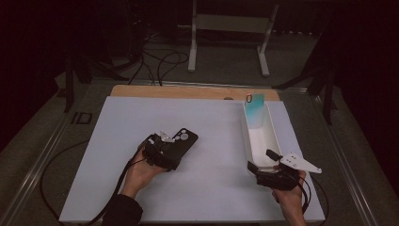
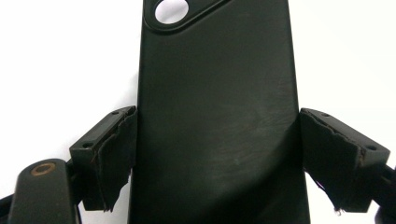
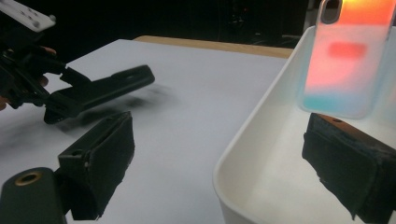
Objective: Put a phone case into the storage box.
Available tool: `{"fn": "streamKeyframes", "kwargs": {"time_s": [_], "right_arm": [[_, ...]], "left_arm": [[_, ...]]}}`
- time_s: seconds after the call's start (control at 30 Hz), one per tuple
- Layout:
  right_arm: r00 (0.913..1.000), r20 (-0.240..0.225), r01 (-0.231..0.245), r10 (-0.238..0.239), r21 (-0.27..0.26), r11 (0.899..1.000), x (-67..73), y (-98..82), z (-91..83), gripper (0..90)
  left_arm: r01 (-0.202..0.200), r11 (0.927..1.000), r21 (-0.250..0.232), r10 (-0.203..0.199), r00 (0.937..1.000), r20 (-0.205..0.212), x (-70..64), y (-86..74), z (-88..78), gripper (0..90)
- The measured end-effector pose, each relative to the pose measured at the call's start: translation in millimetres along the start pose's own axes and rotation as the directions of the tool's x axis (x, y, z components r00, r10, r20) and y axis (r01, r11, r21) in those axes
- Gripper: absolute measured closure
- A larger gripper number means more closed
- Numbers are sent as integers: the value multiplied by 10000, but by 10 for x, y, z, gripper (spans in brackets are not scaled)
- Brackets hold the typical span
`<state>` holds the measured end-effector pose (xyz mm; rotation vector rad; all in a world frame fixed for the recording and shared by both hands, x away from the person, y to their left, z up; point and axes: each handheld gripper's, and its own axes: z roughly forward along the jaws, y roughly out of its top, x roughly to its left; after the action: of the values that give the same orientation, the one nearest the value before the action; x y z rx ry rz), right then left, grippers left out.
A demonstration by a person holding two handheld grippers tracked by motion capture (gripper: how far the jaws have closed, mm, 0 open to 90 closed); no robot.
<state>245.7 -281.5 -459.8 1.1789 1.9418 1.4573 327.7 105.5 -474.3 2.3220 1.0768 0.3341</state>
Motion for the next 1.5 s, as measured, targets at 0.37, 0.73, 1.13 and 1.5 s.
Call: {"fn": "streamKeyframes", "kwargs": {"time_s": [0.37, 0.73, 1.13, 1.5], "right_arm": [[9970, -570, -526, 530, 82, 9986, -13, 148, 8, 91], [9927, -1088, -438, 521, 773, 9960, 105, 338, 200, 91], [9744, -2152, -536, 654, 601, 9968, 319, 606, 358, 140], [9401, -3038, -1196, 1548, 1313, 9841, 431, 693, 562, 458]], "left_arm": [[-725, 9943, -785, 728, 9973, 14, -184, 191, -235, 155], [-1323, 9792, -1541, 1368, 9904, 190, -369, 316, -393, 154], [-2198, 9441, -2457, 2370, 9706, 427, -648, 406, -531, 154], [-2514, 9263, -2808, 2834, 9557, 792, -805, 443, -574, 153]]}}
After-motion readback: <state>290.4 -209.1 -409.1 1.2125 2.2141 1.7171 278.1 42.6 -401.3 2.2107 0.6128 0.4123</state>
